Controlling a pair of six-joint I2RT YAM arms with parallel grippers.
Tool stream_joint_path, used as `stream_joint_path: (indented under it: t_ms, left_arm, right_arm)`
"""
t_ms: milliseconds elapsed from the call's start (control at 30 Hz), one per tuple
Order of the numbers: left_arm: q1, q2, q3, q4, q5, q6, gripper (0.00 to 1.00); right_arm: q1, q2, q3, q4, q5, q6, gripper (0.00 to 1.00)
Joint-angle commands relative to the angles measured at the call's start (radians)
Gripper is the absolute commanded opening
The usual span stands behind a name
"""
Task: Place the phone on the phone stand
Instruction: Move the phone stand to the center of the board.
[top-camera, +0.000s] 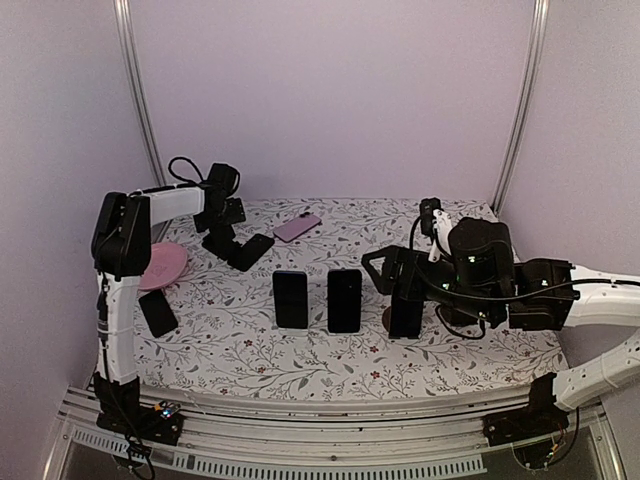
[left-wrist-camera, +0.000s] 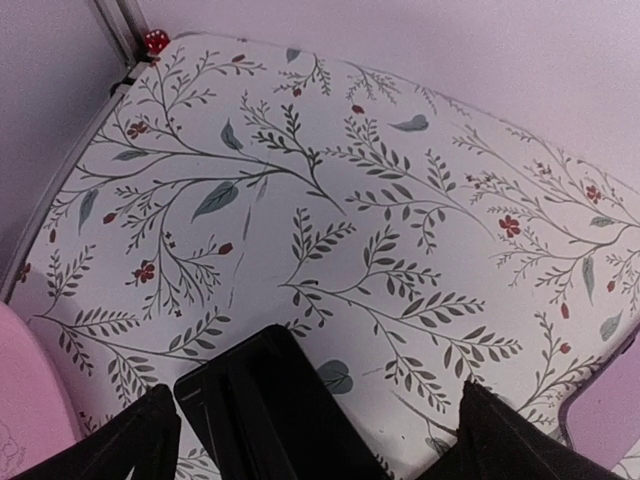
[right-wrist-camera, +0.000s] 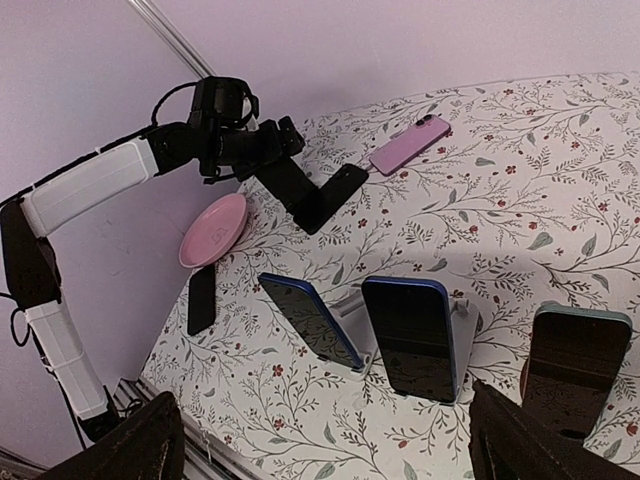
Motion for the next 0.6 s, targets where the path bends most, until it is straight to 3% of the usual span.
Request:
stream_joint_path:
  t_ms: [0,133,267,567]
  left_arm:
    - [-0.010,0.018,0.018,-0.070,-0.054,-0.050,0.97]
    - [-0.001,-0.002,-0.004,-0.056,-0.058,-0.041,0.96]
    - [0.010,-0.058,-0.073,-0.006,-0.039,-0.016,0.90]
    - [0.013,-0.235,-0.310,0.158,0.031,0.022,0.62]
  right_arm:
    - [-0.002,-0.001,0.013,-0.002,-0.003,-0.011,0.99]
    - [-0.002,0.031,0.052,-0.005,-0.003,-0.050,0.99]
    - [-0.002,0.071,0.093,-0.007,-0.014,-0.082,0.99]
    - [-0.002,0.097,0.092,-0.018,-0.063,-0.068,0.99]
